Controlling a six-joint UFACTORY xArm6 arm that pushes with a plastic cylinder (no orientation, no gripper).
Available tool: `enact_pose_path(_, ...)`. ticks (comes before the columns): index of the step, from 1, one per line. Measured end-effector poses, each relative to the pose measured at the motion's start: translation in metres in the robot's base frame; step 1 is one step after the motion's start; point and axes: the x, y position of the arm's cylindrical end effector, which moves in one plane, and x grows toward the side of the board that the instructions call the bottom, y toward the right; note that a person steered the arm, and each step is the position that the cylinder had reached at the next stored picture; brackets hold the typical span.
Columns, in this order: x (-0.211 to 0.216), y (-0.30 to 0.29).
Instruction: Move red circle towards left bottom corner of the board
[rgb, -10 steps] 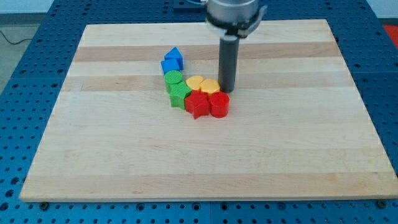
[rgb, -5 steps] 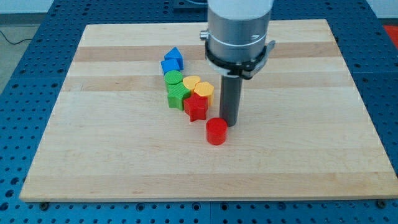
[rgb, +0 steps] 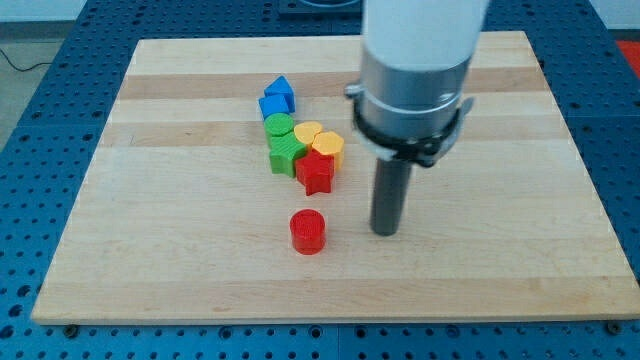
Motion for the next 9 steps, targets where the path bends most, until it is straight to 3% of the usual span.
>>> enact_pose_path(2, 0.012, -0.138)
enact_pose_path(3, 0.014, -0.173)
enact_pose_path(5, -0.043, -0.178)
enact_pose_path(7, -0.010, -0.249)
enact_pose_path(9, -0.015, -0.170)
